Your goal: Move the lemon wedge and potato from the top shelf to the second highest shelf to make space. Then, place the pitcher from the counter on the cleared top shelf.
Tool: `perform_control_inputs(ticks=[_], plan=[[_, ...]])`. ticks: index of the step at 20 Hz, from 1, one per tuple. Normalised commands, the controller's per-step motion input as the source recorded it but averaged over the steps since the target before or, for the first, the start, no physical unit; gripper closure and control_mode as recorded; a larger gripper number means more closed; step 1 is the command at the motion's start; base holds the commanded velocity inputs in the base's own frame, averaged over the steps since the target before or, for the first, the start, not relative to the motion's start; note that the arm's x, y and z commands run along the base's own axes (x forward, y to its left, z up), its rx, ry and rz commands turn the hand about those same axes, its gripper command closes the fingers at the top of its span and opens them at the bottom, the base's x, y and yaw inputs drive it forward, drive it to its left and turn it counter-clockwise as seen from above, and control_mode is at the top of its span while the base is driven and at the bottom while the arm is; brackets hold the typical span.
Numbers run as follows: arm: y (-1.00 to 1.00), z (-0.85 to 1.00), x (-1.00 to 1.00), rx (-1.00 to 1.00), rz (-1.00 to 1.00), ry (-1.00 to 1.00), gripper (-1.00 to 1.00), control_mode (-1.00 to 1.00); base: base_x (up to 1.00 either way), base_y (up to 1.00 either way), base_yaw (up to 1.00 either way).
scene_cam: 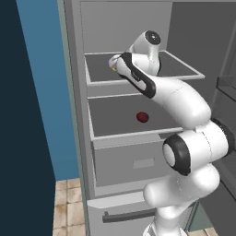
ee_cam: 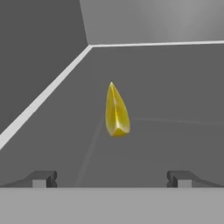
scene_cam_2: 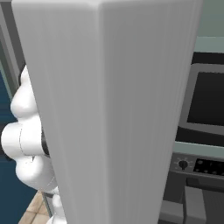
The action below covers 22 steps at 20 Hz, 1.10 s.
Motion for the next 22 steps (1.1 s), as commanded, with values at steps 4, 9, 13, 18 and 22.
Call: perform_control_inputs(ticks=[4,9,13,18,22], plan=[[0.03,-0.11,0.44,0.0,0.0,0.02,-1.0,-1.0,0.0,0.0,0.0],[0.08,-0.09,0.44,0.0,0.0,0.03,-1.0,-1.0,0.0,0.0,0.0],[0.11,-0.08,0.42,0.0,0.0,0.03,-1.0,-1.0,0.0,0.0,0.0],[0.08,-0.05,0.4,0.0,0.0,0.05,-1.0,-1.0,0.0,0.0,0.0],[0.06,-0.05,0.37,0.0,0.0,0.05,-1.0,-1.0,0.0,0.0,0.0]])
